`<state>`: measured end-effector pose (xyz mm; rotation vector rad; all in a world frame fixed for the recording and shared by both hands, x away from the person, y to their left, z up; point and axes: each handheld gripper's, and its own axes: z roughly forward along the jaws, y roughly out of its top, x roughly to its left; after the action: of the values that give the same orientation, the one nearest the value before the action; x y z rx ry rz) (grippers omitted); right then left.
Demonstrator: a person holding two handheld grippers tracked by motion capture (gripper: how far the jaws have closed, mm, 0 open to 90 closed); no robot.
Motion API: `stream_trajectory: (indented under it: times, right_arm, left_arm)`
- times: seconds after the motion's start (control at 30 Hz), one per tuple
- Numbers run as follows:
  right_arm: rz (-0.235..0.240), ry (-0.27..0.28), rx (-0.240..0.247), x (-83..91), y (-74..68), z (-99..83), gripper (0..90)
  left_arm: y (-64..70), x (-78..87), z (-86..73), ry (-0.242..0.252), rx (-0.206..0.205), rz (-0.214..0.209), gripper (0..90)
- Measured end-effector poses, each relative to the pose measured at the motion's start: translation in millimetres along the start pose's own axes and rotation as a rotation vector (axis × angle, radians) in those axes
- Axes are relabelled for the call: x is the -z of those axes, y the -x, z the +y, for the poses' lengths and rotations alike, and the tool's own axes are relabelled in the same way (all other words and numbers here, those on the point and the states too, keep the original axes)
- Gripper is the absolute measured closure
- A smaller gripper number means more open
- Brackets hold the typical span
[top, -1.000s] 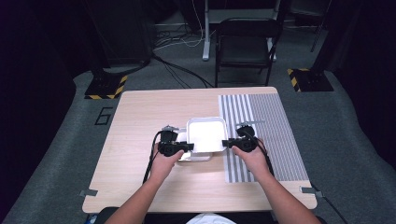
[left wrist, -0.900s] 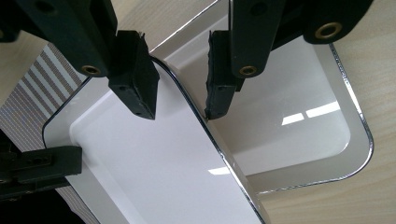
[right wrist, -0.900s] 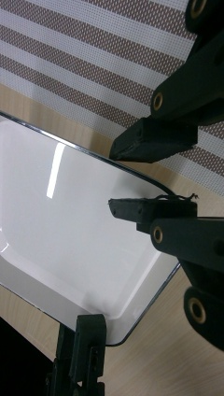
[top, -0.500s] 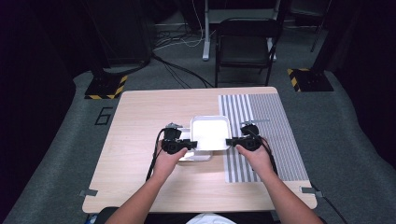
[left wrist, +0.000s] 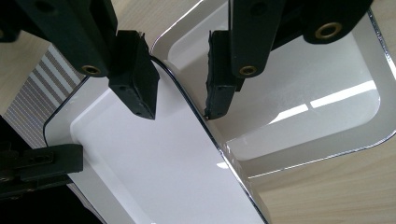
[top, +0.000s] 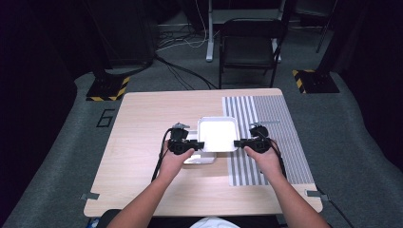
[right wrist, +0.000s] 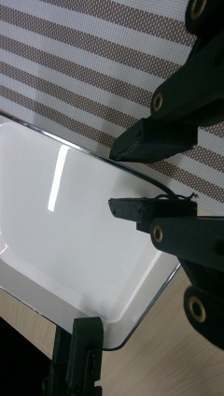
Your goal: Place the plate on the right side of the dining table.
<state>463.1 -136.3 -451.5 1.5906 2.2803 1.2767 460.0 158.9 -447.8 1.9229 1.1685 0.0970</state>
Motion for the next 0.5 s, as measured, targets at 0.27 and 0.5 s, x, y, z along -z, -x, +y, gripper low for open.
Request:
stream_trajectory:
  times: [0.27,0.5]
  right_arm:
    - [-0.004,0.013,-0.008,6.6,5.6,-0.4,71.1]
    - [-0.014,0.02,-0.019,12.7,8.4,-0.2,71.7]
  left_arm:
    - [4.7,-3.2,4.4,0.004,-0.005,-0.01,64.0]
    - [7.9,-8.7,5.5,-0.01,-0.012,-0.021,64.0]
